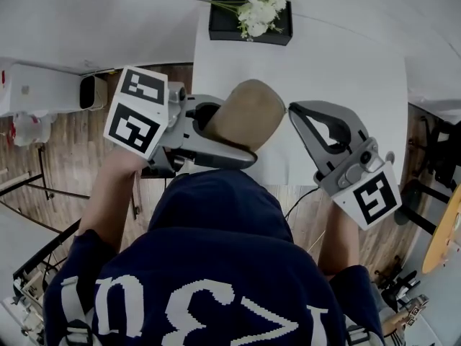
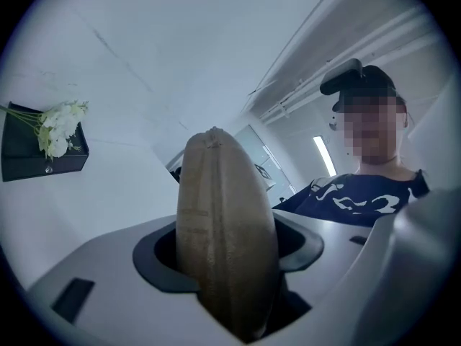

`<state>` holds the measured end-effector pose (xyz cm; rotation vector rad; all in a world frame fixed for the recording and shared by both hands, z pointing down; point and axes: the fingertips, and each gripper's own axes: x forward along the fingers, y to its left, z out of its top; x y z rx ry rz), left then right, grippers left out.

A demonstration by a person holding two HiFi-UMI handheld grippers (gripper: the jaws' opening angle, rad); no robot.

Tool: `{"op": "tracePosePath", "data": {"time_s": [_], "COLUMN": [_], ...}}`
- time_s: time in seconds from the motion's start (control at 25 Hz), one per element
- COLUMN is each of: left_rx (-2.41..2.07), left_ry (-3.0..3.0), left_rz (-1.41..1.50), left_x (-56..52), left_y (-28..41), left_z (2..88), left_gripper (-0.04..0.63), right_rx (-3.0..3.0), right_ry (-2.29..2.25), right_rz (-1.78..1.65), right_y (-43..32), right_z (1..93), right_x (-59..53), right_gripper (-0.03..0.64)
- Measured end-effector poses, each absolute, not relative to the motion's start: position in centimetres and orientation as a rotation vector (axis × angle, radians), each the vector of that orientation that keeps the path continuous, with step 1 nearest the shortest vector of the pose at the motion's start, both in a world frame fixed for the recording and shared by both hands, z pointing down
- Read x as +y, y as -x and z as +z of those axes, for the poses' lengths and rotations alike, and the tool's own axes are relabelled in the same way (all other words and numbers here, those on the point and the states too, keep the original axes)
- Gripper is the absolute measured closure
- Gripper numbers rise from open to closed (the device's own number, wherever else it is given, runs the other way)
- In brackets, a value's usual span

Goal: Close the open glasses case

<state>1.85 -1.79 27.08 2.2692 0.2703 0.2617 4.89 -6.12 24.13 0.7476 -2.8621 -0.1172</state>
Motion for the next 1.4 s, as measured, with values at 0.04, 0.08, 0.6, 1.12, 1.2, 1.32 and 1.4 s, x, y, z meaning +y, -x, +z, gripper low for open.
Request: {"op": "tracePosePath", "data": {"time_s": [0.04,0.08,0.6,1.12,1.2,1.32,1.4], "left_rx": [0.284,0.299,0.454,0.110,0.119,0.081,0.025], "left_ry": [-2.259,-2.251,-2.217,-2.064,-2.060,-2.068,-2.085], "left_rz": [0.273,0.285,0.606,0.169,0.210,0.248,0.253], "left_x": [-1.7,-1.6,1.8,-3.7,-3.1,-3.1,-3.8], "left_y": [-1.8,-1.7,-2.4,-4.5,-4.9,-4.8,-4.3], "left_z": [27.1,27.2,31.8,41.1,42.4,44.3,45.5], "left_gripper": [0.307,0.307,0.307,0.305,0.305,0.305,0.302], "right_rx": [-2.865,-2.866,-2.811,-3.004,-2.970,-2.876,-2.836], "right_ry": [-0.736,-0.729,-0.469,-0.666,-0.664,-0.655,-0.655], "right_rz": [-0.111,-0.107,0.078,1.611,1.687,1.723,1.746], "right_y": [-4.8,-4.8,-3.2,-4.7,-4.5,-4.9,-5.2], "right_z": [24.2,24.1,26.9,39.5,40.6,42.8,44.1], "right_x": [-6.1,-6.1,-6.3,-7.8,-7.8,-7.7,-7.8], "right_gripper": [0.595,0.597,0.594,0.341,0.344,0.358,0.362]}}
